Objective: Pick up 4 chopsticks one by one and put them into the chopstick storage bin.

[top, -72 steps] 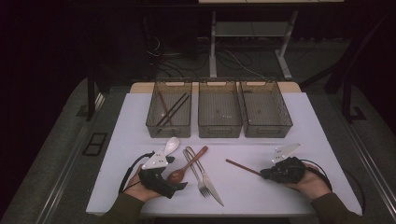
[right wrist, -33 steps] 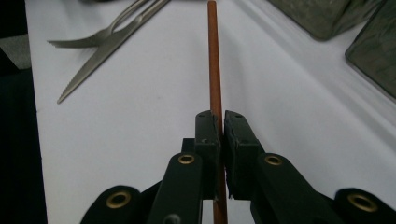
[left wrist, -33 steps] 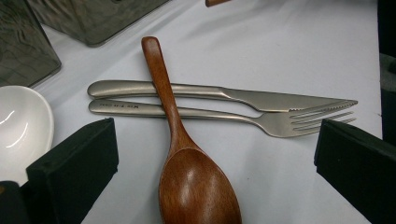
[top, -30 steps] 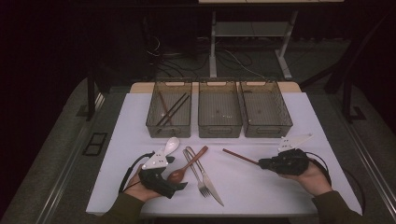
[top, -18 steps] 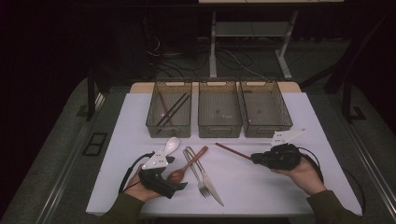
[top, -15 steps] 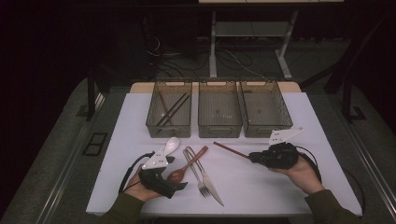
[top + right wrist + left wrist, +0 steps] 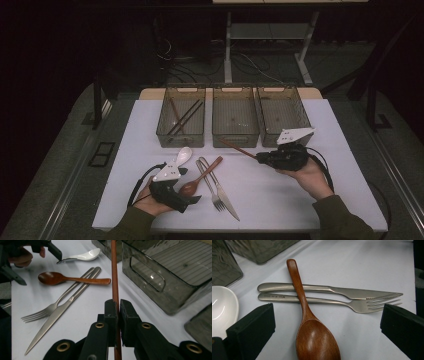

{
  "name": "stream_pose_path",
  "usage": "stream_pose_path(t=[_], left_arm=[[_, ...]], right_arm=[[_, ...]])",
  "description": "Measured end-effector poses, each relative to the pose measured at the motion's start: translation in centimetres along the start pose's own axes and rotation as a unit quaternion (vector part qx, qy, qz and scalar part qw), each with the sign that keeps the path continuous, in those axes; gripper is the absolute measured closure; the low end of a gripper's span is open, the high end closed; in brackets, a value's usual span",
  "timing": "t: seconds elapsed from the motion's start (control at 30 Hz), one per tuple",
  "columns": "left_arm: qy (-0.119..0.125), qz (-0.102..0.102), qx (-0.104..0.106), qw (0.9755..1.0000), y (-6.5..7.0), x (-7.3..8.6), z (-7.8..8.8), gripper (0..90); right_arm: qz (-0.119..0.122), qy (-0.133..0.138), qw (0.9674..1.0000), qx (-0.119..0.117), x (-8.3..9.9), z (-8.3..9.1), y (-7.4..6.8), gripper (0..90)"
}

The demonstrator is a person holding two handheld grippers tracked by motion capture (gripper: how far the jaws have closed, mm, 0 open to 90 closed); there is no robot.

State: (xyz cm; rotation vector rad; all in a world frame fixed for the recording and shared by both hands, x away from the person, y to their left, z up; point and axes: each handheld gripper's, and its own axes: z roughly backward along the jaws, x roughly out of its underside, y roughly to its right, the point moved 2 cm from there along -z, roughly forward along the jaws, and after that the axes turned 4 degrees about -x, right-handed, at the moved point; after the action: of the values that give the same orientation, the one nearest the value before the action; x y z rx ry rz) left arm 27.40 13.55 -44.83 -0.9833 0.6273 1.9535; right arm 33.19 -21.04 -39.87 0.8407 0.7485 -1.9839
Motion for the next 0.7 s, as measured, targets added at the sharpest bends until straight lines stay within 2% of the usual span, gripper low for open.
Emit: stream_pose_path(t=[0.4, 0.47, 0.7], left_arm=[[0.0, 0.0, -0.003, 1.0, 0.0, 0.0, 0.1, 0.0], [0.0, 0.0, -0.004, 1.0, 0.0, 0.0, 0.0, 0.0], [-0.002, -0.003, -0.001, 1.0, 0.0, 0.0, 0.0, 0.0]], right_arm=[[-0.003, -0.003, 0.9999, 0.016, -2.3, -1.9, 0.0, 84.8], [-0.008, 0.005, 0.9999, 0.014, -2.8, -2.1, 0.2, 84.8], [-0.01, -0.002, 0.9996, 0.027, -5.1, -3.1, 0.8, 84.8]])
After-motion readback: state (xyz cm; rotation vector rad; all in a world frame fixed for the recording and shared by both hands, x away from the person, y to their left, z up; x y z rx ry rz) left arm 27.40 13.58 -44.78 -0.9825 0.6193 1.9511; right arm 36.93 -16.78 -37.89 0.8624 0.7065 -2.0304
